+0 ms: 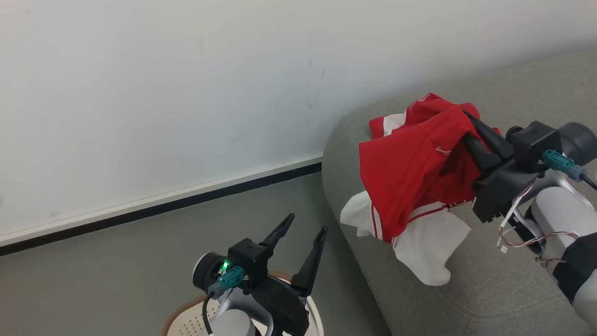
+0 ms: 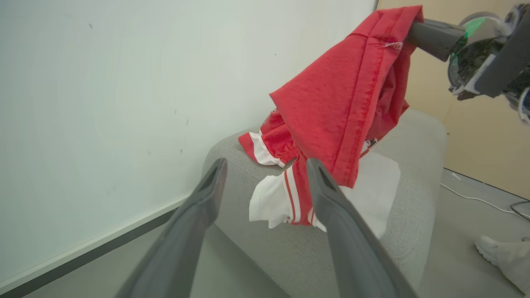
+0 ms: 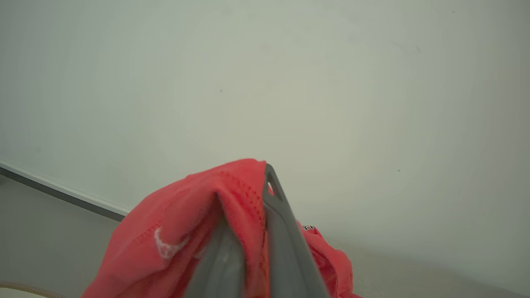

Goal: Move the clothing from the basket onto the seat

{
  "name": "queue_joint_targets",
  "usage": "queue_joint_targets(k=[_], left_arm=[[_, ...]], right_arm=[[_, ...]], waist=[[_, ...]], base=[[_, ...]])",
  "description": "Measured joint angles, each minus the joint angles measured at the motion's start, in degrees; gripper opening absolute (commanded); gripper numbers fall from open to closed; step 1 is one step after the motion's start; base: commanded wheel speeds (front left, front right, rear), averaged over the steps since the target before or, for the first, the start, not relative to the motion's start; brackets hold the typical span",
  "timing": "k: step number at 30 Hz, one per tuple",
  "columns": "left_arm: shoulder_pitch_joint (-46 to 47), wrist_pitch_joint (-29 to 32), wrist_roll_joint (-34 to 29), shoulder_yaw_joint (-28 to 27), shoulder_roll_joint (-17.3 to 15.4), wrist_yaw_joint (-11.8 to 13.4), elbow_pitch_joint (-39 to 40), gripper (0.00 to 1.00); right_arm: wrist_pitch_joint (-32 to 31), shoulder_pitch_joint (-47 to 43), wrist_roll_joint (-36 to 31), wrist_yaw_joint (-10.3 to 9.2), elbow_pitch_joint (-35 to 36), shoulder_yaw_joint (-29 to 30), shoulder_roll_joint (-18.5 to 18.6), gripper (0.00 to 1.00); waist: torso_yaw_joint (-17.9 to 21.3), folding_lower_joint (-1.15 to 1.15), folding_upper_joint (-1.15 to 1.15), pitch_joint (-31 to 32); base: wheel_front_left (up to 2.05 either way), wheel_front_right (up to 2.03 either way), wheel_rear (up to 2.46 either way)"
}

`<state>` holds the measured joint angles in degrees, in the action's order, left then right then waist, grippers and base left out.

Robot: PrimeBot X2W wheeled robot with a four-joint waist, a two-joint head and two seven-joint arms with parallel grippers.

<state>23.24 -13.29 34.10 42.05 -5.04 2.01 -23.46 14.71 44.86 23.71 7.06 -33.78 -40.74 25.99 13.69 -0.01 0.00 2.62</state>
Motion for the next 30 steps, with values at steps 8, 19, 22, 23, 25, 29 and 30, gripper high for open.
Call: queue_joint_targets(k=[8,19,22,23,25,29,30], left_arm=[[-0.1,0.0,-2.0,2.2,0.9,0.0,1.2,1.00],[1.4,0.0,-4.6,3.6,0.5,1.1,4.9,1.00],[2.7,0.0,-6.1,3.6,-0.3,1.1,6.2,1.00],[3.1,0.0,-6.4,3.6,-0.7,1.1,6.6,1.00],[3.9,0.1,-6.9,3.5,-1.3,1.6,7.5,1.00],[5.8,0.6,-9.1,3.4,-2.7,2.1,9.5,1.00],[6.2,0.6,-9.3,3.3,-2.9,2.1,10.1,1.00]], right_arm=[[-0.1,-1.6,0.3,-0.58,2.4,2.2,4.1,0.00],[-2.9,6.0,1.4,-1.51,5.3,6.3,7.6,0.00],[-3.8,10.6,1.4,-1.51,5.1,8.4,9.4,0.00],[-4.1,12.3,1.4,-1.51,4.8,8.9,10.1,0.00],[-5.0,15.5,1.5,-1.51,3.8,10.4,11.5,0.00],[-6.6,21.1,1.4,-1.59,1.4,12.6,15.0,0.00],[-7.0,22.3,1.3,-1.59,0.6,13.0,15.8,0.00]], waist=[[3.2,0.00,0.00,-1.4],[2.4,0.01,0.00,-7.8],[1.8,0.01,0.00,-10.1],[1.5,0.01,0.00,-10.8],[1.0,0.02,0.00,-12.4],[0.0,0.02,0.00,-15.6],[-0.3,0.02,0.00,-16.5]], base=[[0.00,0.00,0.00],[0.00,0.00,0.00],[0.00,0.00,0.00],[0.00,0.00,0.00],[0.00,0.00,0.00],[0.00,0.00,0.00],[0.00,0.00,0.00]])
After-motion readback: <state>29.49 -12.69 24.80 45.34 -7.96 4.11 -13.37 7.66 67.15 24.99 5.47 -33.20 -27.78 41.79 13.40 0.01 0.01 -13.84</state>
